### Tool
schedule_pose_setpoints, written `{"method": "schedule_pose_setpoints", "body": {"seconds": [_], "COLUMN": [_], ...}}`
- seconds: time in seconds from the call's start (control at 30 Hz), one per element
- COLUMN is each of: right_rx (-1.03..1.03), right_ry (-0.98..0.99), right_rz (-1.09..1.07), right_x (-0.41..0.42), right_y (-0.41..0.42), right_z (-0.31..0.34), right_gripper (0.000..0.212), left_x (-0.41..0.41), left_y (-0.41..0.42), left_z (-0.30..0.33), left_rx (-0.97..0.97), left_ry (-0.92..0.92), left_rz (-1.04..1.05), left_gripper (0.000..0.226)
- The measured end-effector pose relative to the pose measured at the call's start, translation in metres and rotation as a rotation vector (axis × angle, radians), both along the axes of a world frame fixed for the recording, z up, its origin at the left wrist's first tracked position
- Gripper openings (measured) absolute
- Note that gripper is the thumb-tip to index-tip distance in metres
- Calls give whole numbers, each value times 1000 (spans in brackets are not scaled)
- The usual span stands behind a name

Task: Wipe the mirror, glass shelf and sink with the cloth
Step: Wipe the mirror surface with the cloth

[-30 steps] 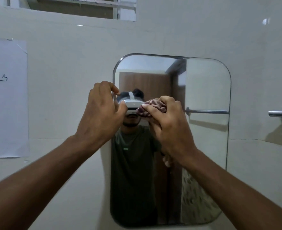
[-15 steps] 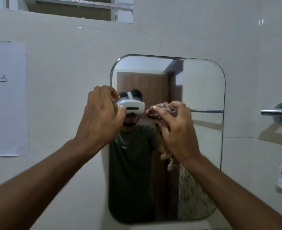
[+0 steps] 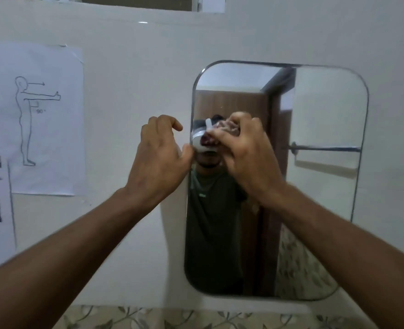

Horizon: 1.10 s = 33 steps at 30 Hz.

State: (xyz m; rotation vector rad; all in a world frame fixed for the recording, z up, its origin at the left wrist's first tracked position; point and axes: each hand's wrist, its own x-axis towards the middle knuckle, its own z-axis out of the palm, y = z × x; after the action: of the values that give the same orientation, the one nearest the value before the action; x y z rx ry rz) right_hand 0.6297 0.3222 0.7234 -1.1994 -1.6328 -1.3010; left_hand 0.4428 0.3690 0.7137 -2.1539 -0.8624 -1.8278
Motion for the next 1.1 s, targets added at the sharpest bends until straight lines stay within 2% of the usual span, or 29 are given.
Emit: {"method": "schedule_pose_setpoints", "body": {"seconds": [0.1, 0.2, 0.33, 0.47, 0.57, 0.63, 0.8, 0.87, 1.1], "right_rx": [75, 59, -30, -209, -284, -249, -43, -39, -238], "right_ry": [66, 48, -81, -235, -347, -317, -32, -22, -292], "right_rz": [-39, -57, -31, -52, -42, -48, -11, -19, -61], "right_x": [-11, -22, -31, -28, -23, -22, -28, -28, -16], "right_y": [9, 15, 14, 13, 12, 14, 15, 15, 5], "right_z": [29, 25, -34, -109, -130, -114, -49, -50, -132], "right_gripper": [39, 39, 38, 34, 32, 33, 39, 40, 35], "left_x": [-3, -8, -18, -23, -25, -24, -15, -13, -19], "left_y": [0, 2, 1, 2, 2, 1, 1, 0, -3], "left_z": [-2, -6, -19, -29, -30, -28, -33, -39, -75], "left_rx": [-27, -25, -42, -35, -40, -46, -78, -83, -135], "left_ry": [-8, -3, 8, 30, 29, 44, 59, 57, 114], "left_rz": [8, 35, 5, 0, 2, 0, -10, -13, -26], "left_gripper": [32, 30, 27, 29, 28, 28, 25, 24, 19]}}
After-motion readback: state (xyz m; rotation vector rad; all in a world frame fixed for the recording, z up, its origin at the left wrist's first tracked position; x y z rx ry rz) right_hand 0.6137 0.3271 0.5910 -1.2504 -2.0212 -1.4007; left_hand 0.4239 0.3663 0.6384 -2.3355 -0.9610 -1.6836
